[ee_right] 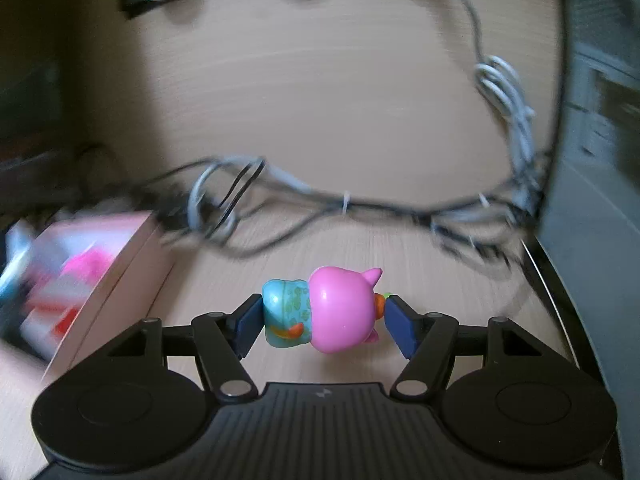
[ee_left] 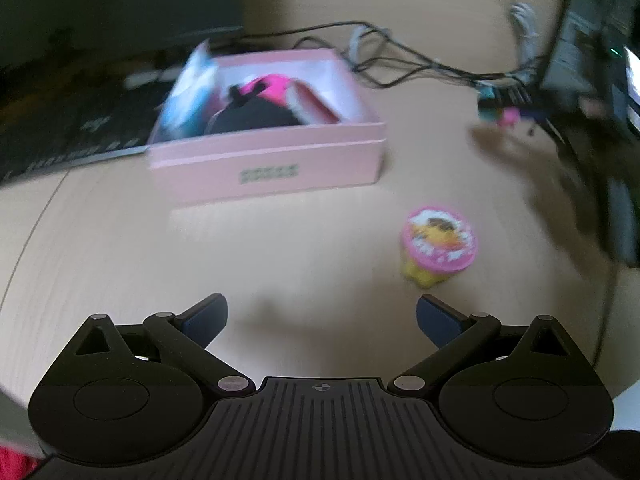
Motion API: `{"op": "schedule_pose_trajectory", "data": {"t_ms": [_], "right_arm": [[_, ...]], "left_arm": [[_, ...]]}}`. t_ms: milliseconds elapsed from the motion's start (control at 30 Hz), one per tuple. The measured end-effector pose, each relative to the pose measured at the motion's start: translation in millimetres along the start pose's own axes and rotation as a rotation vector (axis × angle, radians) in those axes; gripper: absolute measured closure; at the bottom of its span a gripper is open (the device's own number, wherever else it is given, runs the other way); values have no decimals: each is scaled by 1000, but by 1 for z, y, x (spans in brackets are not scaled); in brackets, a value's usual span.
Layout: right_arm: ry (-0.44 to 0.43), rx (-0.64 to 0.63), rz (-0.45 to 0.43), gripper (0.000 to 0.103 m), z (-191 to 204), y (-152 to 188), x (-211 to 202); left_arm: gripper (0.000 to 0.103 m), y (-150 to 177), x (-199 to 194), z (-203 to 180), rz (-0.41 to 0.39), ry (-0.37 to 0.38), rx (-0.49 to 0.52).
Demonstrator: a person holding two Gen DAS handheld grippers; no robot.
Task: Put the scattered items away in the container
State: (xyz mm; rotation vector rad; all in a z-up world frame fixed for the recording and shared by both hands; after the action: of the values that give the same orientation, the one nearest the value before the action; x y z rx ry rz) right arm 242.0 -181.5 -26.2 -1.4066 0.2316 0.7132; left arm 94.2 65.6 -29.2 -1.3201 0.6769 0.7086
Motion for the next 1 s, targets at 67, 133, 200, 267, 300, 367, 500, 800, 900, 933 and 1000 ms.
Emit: {"op": "schedule_pose_trajectory", "data": {"t_ms": [67,133,200,267,300,367,500,800,900,933,1000], "right_arm": [[-19,10,34,37,8,23,-29],[-24,9,73,37,17,48,-55],[-12,-17,102,37,29,69,-76],[4,-54,126,37,45,90,-96],[14,-74,131,37,50,97,-101],[41,-127,138,34,65,111,-107],[122,-179,140,19,86,124,-121],[217,-139,194,6,98,143,-143],[216,-134,179,4,91,140,-144],[215,-125,168,4,88,138,-143],[210,-100,153,4,79,131,-138]], "left_arm": [[0,-4,3,-7,-19,23,31],[0,-7,4,-13,-37,54,59],[0,-10,5,-18,-49,84,81],[0,-11,6,-22,-61,108,102],[0,-12,7,-23,-64,121,110],[0,-12,7,-25,-68,146,121],[0,-8,9,-25,-70,196,136],[0,11,7,-25,-111,326,102],[0,14,1,-27,-136,310,94],[0,13,-1,-26,-147,284,86],[0,10,-2,-25,-164,231,53]]}}
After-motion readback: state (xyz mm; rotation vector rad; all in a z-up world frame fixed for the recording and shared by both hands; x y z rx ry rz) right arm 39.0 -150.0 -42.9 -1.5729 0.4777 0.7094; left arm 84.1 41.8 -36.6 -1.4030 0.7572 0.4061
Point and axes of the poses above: each gripper's, at about its wrist camera, not at the fingertips, and x roughly the way its jaws point, z to its left, y to its underside, the point moved 3 cm from there along x, roughly the way its jaws point, and after that the axes turned 11 degrees about -y, right-handed, at the moved point
